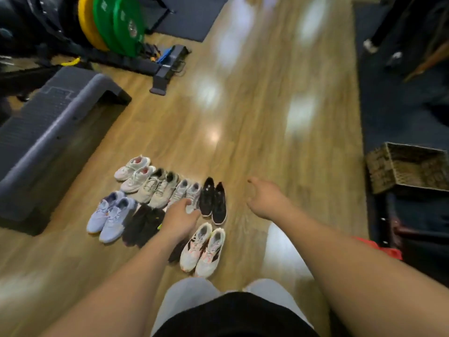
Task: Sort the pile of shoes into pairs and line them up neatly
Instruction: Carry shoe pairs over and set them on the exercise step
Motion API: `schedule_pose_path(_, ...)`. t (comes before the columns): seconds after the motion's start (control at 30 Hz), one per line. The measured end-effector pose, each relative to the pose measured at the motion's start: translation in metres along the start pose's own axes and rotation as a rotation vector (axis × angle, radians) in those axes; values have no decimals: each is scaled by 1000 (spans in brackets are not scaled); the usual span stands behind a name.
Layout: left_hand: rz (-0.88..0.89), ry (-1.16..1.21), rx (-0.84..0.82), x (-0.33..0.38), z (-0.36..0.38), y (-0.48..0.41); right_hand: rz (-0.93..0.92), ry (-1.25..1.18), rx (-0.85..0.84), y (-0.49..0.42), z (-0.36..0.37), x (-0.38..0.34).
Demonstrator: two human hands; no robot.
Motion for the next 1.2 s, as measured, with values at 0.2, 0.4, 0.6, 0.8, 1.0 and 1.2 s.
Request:
schedule_pose_path(0.2,36,75,23,38,-3,-65,-64,135,5,-60,-29,-5)
schedule_pose_path(0.4,-190,202,168,22,-16,-125,-351,318,-179,-173,-23,-71)
schedule_pose_path(0.6,-633,431,439,5,2,-142,-729,598,-402,-284,-4,-123)
schedule_pose_path(0.8,-999,686,687,51,53,-103,-1050,888,-512,-327,6,-161)
schedule_pose_path(1.0,-1264,849,942,93,108,-71,-1305,960,-657,-285,35,-165)
schedule_pose_path(1.2,-1348,990,1101,143,166,-83,-1644,930,-723,-241,25,-133)
Point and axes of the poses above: each hand's wrist, its own y-axis away from the middle knuckle, its own z-axis out of the palm, x = y × z, the point moved 1 cm from there along -y, towards the middle knuckle, and after that the axes turned 5 degrees about x, right-handed, at the moved point
